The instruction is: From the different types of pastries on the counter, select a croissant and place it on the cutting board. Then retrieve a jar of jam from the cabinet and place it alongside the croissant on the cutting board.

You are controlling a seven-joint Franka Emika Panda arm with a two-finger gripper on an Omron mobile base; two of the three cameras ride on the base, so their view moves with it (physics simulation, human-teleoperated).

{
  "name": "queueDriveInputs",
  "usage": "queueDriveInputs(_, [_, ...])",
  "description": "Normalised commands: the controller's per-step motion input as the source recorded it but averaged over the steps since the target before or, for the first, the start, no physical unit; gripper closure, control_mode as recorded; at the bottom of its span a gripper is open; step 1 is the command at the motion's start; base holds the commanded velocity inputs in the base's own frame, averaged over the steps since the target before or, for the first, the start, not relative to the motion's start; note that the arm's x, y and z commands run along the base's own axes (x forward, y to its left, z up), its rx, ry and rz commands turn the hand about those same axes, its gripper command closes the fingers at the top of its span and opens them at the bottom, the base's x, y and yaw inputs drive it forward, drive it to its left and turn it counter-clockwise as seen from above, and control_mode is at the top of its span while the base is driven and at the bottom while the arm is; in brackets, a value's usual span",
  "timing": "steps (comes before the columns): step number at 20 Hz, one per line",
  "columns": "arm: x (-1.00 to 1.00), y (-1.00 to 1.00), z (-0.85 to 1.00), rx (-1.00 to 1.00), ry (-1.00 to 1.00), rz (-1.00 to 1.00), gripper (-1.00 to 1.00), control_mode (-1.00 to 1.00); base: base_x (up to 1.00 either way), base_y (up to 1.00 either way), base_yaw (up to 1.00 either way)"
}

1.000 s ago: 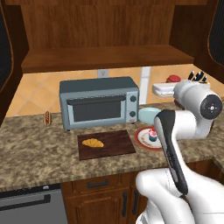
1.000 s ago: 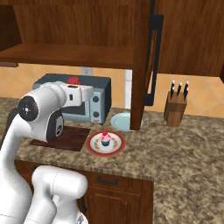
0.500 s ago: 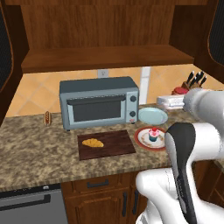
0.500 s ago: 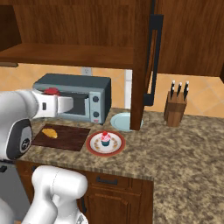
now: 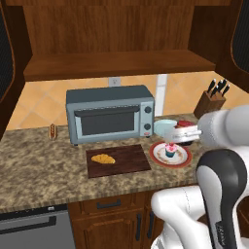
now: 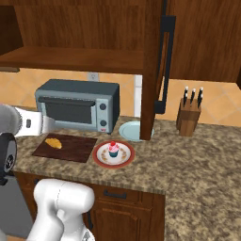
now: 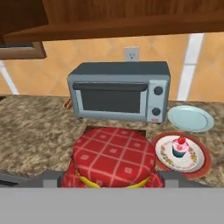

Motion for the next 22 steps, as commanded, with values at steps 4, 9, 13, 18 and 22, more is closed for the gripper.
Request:
queueDriveInputs(4, [-0.07,0.49,-1.0,0.18,-0.06,0.24,1.0,-1.0,0.0,0.0,0.0])
queueDriveInputs(9, [0.0,0.37,-1.0,0.18,-0.1,0.27,1.0,-1.0,0.0,0.0,0.0])
queueDriveInputs(13, [0.01,0.21,-1.0,0.23,-0.1,0.3,1.0,-1.0,0.0,0.0,0.0])
queueDriveInputs(18, [0.15,0.05,-1.0,0.36,-0.11,0.31,1.0,-1.0,0.0,0.0,0.0])
queueDriveInputs(22, [0.21,0.02,-1.0,0.4,-0.12,0.3,1.0,-1.0,0.0,0.0,0.0])
